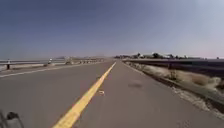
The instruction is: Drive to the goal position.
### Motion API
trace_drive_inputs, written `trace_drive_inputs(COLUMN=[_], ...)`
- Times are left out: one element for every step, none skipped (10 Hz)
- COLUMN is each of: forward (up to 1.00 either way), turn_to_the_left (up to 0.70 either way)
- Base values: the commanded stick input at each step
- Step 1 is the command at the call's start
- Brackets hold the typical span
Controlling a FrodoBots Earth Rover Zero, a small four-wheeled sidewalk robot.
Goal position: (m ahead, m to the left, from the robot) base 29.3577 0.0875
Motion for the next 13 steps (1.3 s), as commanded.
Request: trace_drive_inputs(forward=[0.5,0.5,0.5,0.5,0.5,0.5,0.5,0.5,0.5,0.5,0.5,0.5,0.5], turn_to_the_left=[0.0,0.0,0.0,0.0,0.0,0.0,0.0,0.0,0.0,0.0,0.0,0.0,0.0])
